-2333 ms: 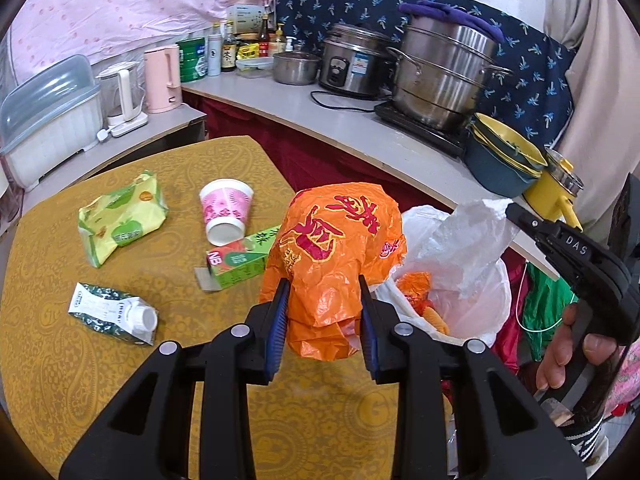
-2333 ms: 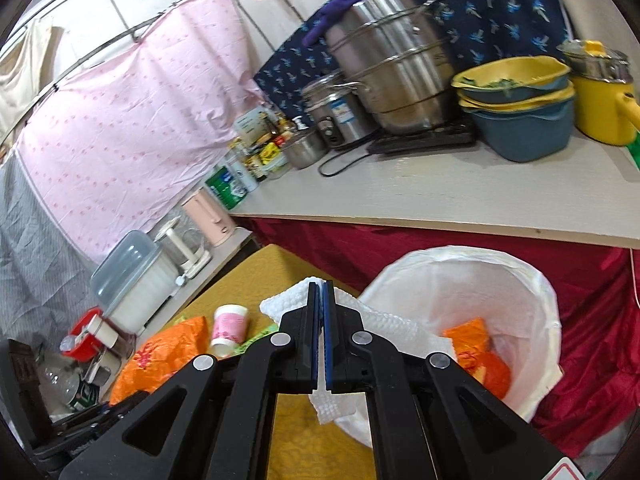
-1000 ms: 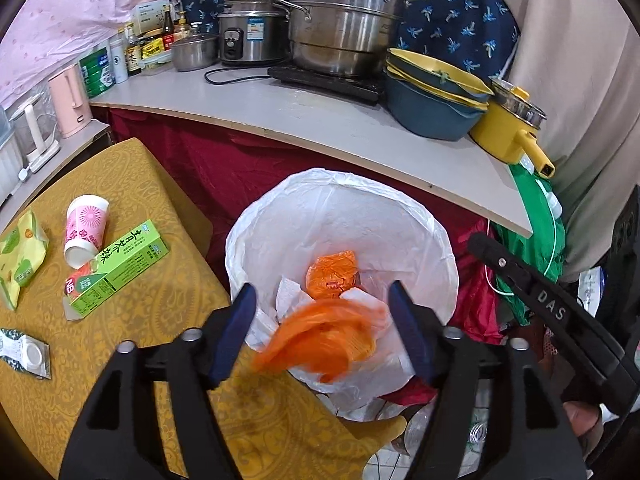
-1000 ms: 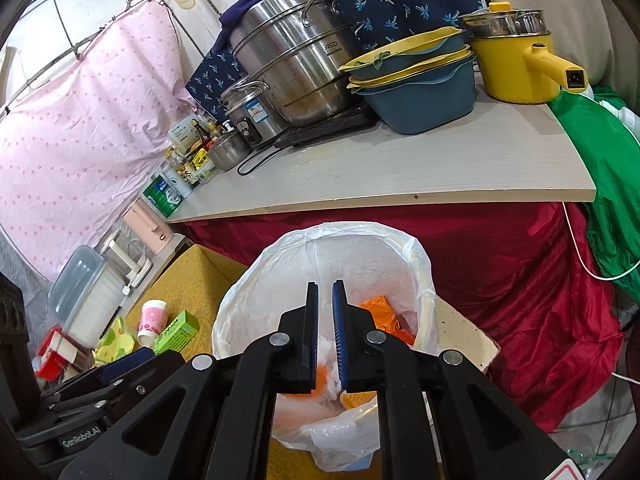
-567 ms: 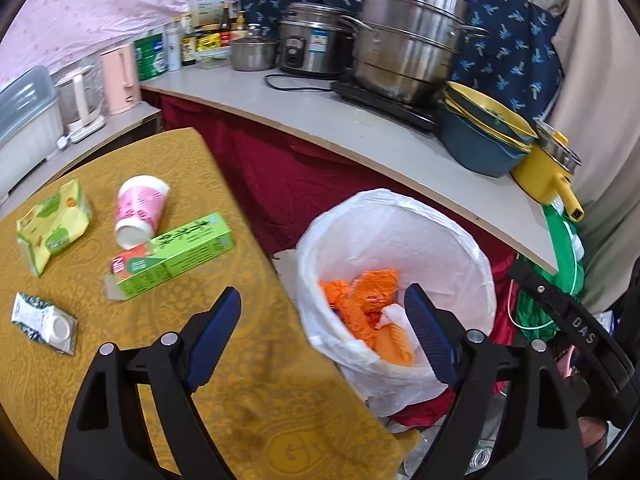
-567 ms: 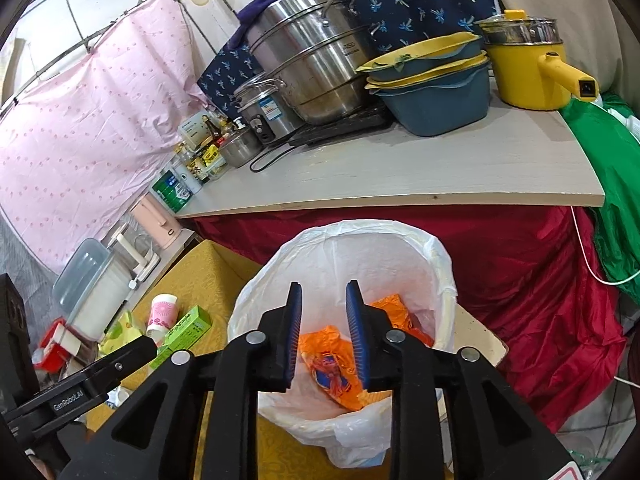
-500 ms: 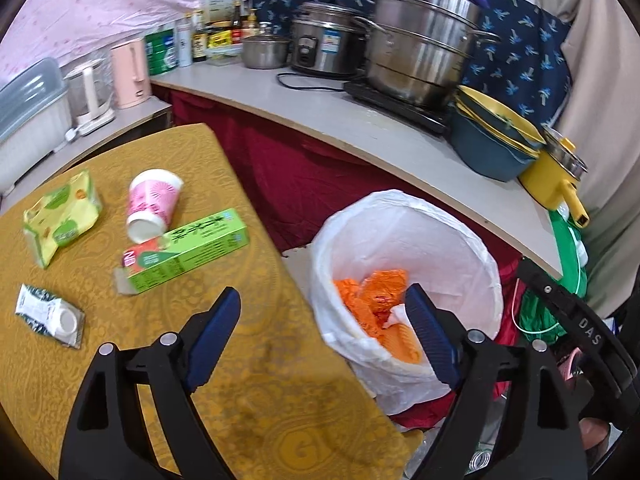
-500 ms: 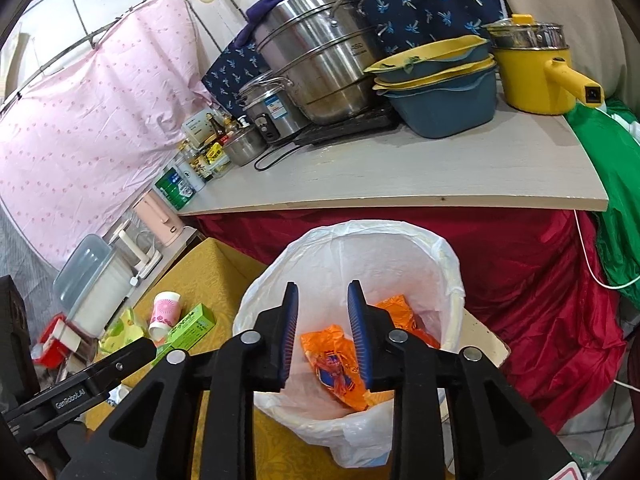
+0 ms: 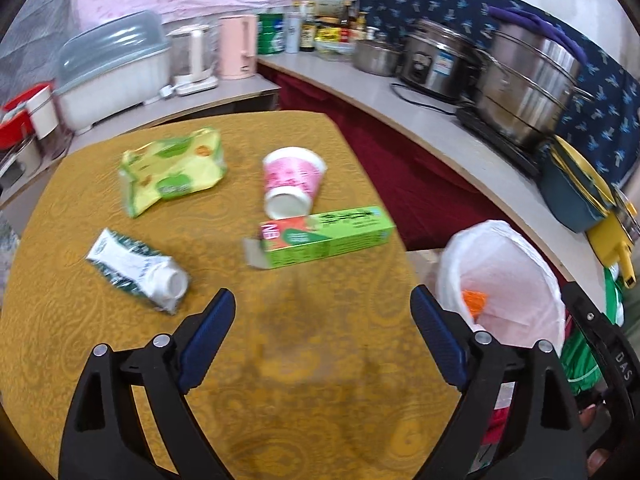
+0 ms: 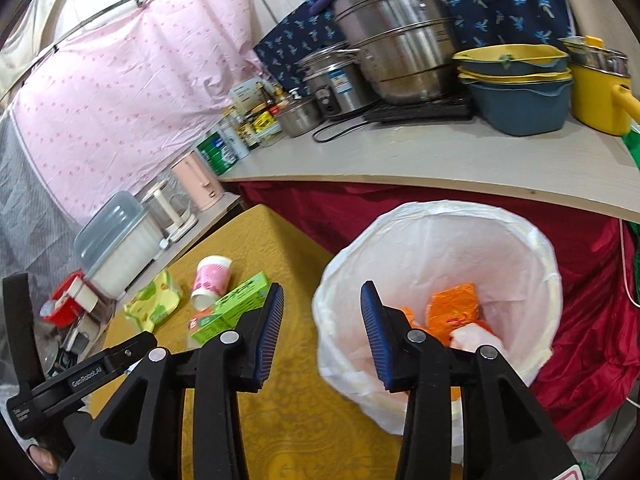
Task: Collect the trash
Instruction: 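Move both tools back toward the milk carton and pink cup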
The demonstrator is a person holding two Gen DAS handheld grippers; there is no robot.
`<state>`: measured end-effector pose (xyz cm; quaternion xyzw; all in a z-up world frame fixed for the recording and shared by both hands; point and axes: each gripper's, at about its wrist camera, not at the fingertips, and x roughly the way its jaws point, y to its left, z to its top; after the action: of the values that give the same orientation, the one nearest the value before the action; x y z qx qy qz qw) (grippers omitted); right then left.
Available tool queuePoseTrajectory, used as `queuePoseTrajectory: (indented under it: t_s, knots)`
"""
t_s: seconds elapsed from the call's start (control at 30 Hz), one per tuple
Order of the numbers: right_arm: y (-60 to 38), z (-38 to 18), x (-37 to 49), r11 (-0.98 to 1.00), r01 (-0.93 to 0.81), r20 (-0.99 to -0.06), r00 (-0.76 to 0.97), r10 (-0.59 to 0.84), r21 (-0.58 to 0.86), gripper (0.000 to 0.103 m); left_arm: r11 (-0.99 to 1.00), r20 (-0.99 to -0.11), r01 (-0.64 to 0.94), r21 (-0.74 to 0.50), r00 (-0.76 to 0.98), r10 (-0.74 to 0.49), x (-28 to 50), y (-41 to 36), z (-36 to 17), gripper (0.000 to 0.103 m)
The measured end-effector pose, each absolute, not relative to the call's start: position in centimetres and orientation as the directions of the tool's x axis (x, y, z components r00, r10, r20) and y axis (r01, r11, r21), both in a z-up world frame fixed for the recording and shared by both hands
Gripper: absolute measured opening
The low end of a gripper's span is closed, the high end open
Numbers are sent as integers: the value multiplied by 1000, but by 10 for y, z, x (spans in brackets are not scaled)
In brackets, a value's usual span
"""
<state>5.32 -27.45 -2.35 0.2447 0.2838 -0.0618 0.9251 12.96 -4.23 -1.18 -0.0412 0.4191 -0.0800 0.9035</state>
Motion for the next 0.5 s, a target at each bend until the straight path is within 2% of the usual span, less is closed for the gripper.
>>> queuePoseTrajectory:
  t_s: [0.3, 0.5]
  knots:
    - [-217, -29, 84, 904, 161, -578, 809, 109, 395, 43, 980, -804, -122, -156, 593, -54, 145, 36, -30, 85]
    - [-187, -37, 105, 917, 115, -600, 786, 152, 383, 43, 953, -834, -242, -182, 552, -20, 155, 79, -46, 85]
